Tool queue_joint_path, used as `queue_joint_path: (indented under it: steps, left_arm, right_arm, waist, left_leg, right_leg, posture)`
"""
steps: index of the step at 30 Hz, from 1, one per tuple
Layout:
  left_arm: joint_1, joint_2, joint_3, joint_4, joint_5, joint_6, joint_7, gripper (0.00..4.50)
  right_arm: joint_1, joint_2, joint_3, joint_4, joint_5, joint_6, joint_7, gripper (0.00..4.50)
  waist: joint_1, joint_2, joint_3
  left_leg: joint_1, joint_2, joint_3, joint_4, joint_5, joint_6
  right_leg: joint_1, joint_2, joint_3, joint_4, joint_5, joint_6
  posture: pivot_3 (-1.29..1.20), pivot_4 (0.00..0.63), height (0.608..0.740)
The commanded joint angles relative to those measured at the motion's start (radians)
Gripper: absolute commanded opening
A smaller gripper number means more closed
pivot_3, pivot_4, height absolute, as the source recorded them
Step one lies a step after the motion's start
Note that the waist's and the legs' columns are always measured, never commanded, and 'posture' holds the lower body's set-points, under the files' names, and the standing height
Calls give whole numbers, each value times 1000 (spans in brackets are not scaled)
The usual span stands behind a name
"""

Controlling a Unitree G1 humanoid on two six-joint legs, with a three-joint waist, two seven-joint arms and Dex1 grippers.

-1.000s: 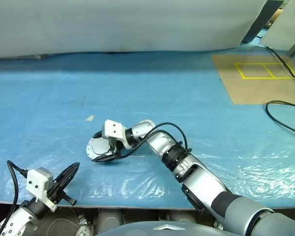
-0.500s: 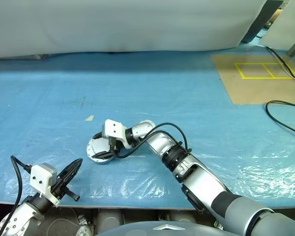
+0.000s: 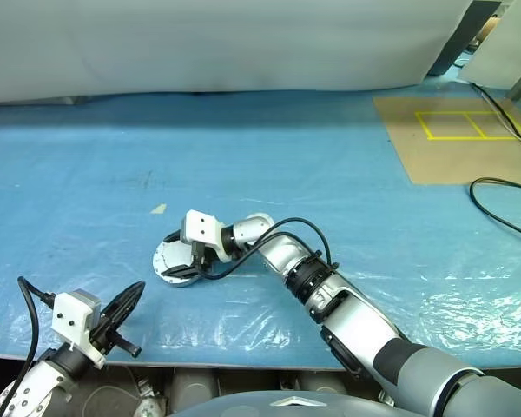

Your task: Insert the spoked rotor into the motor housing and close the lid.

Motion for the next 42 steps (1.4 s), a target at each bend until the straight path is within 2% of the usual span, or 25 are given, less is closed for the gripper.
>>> queue_joint_path:
  steps: [1,17,35,42]
  left_arm:
    - [1,5,-6,-27,1,-3,4,0]
    - [-4,5,-22,1,8,-12,-4,0]
    - [-22,7,-46,-12,19,8,13,0]
    - [-36,14,-45,-20,17,25,17,0]
  right_arm:
    - [-14,36,5,55,-49,5,-55,3013]
    - [2,66,-16,13,10,178,-59,3013]
    - [24,40,96,44,-72,125,-162,3013]
    - [15,-12,146,62,-126,101,-123,3013]
  waist:
    - [0,1,0]
    - [5,2,0]
    - [6,6,-1]
    - [4,11,-5]
  left_leg:
    - [1,0,0,0,0,0]
    - [3,0,0,-1,0,0]
    - [10,-1,2,-8,0,-1]
    - [10,-2,4,-11,1,-1]
  right_leg:
    - [1,0,0,0,0,0]
    - [4,0,1,0,0,0]
    - [5,0,3,0,0,0]
    - [5,0,5,-1,-1,1]
  posture:
    - [0,150,740]
    - [0,150,740]
    - [0,150,740]
    - [0,150,740]
